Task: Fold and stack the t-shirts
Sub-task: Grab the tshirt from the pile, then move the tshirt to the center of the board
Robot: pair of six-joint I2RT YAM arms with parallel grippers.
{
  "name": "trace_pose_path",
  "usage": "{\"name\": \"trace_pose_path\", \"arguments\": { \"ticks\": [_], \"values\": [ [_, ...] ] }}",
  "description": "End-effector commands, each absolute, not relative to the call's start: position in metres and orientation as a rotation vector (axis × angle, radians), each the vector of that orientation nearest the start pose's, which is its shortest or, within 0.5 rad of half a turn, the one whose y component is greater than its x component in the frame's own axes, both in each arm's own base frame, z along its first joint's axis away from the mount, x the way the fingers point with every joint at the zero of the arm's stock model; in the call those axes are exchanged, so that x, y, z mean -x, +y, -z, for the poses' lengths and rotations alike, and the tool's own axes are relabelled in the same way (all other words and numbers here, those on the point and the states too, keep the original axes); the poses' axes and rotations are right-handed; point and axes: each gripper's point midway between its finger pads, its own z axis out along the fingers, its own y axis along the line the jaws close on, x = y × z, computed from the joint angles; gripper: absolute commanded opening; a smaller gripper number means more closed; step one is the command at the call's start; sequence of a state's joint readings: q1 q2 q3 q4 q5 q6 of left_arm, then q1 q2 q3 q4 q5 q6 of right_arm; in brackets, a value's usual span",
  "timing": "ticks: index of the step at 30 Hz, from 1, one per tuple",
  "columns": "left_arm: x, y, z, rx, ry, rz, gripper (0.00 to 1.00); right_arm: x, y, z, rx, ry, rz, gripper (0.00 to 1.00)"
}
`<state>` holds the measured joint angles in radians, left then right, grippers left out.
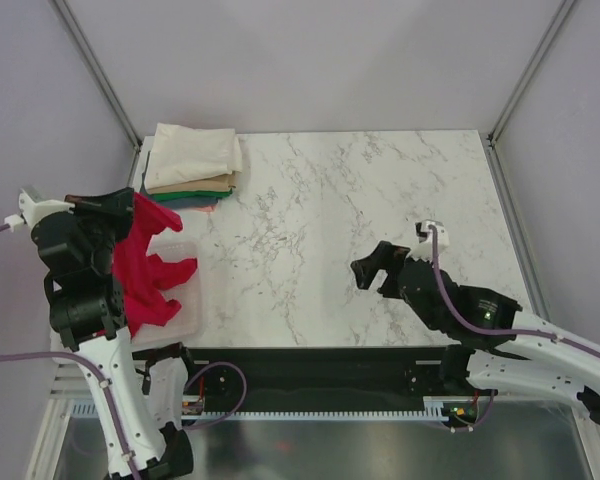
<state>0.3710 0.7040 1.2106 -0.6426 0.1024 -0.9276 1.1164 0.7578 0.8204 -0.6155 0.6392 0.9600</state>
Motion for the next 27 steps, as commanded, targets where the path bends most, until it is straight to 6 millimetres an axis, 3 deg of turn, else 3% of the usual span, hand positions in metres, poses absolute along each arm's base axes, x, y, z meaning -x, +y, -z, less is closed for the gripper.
{"name": "trace_pose_path", "arguments": {
  "ticks": [1, 2, 3, 4, 5, 6, 7, 8, 9, 10, 13, 14, 15, 16, 17, 20, 23, 25, 26, 27],
  "values": [
    [-0.276, -0.033, -0.481, 0.636, 1.378, 0.892, 0.02, -0.194, 0.165, -0.287, -0.291, 1.900, -0.577, 0.98],
    [-0.269, -0.050, -0.523, 0.523, 1.342, 0.917, 0.02, -0.194, 0.157, -0.291, -0.299, 1.890, -0.559, 0.98],
    [-0.273, -0.066, -0.538, 0.448, 1.352, 0.943, 0.02, -0.194, 0.145, -0.307, -0.341, 1.842, -0.560, 0.98],
    [-0.268, -0.105, -0.549, 0.327, 1.390, 1.042, 0.02, -0.194, 0.138, -0.312, -0.359, 1.823, -0.559, 0.98],
    [-0.283, -0.125, -0.561, 0.259, 1.427, 1.061, 0.02, -0.193, 0.130, -0.316, -0.380, 1.805, -0.553, 0.98],
    [-0.285, -0.145, -0.564, 0.202, 1.467, 1.100, 0.02, -0.191, 0.117, -0.324, -0.420, 1.767, -0.561, 0.98],
    [-0.276, -0.192, -0.558, 0.055, 1.549, 1.163, 0.02, -0.190, 0.109, -0.329, -0.445, 1.748, -0.564, 0.98],
    [-0.259, -0.210, -0.570, -0.027, 1.583, 1.183, 0.02, -0.188, 0.103, -0.329, -0.460, 1.743, -0.561, 0.98],
    [-0.281, -0.245, -0.539, -0.066, 1.711, 1.174, 0.02, -0.186, 0.092, -0.335, -0.492, 1.716, -0.573, 0.98],
    [-0.259, -0.280, -0.531, -0.184, 1.759, 1.223, 0.02, -0.184, 0.086, -0.337, -0.506, 1.710, -0.575, 0.98],
    [-0.241, -0.329, -0.488, -0.324, 1.882, 1.204, 0.02, -0.177, 0.064, -0.336, -0.552, 1.705, -0.557, 0.98],
    [-0.241, -0.344, -0.461, -0.350, 1.949, 1.193, 0.04, -0.173, 0.057, -0.329, -0.543, 1.729, -0.526, 0.98],
    [-0.236, -0.354, -0.445, -0.381, 1.990, 1.195, 0.10, -0.171, 0.051, -0.329, -0.564, 1.724, -0.537, 0.98],
    [-0.231, -0.374, -0.415, -0.449, 2.075, 1.200, 0.21, -0.168, 0.048, -0.330, -0.569, 1.726, -0.540, 0.98],
    [-0.231, -0.380, -0.388, -0.464, 2.154, 1.172, 0.50, -0.165, 0.044, -0.325, -0.558, 1.746, -0.526, 0.98],
    [-0.223, -0.391, -0.320, -0.504, 2.330, 1.056, 0.89, -0.160, 0.041, -0.317, -0.556, 1.777, -0.536, 0.98],
    [-0.226, -0.378, -0.302, -0.462, 2.356, 0.952, 0.93, -0.159, 0.053, -0.304, -0.522, 1.828, -0.541, 0.98],
    [-0.241, -0.357, -0.308, -0.386, 2.306, 0.830, 0.94, -0.160, 0.080, -0.284, -0.446, 1.926, -0.523, 0.98],
    [-0.240, -0.339, -0.323, -0.349, 2.265, 0.801, 0.94, -0.163, 0.098, -0.282, -0.414, 1.948, -0.551, 0.98],
    [-0.244, -0.327, -0.329, -0.314, 2.242, 0.764, 0.94, -0.164, 0.124, -0.266, -0.347, 2.033, -0.541, 0.98]
  ]
}}
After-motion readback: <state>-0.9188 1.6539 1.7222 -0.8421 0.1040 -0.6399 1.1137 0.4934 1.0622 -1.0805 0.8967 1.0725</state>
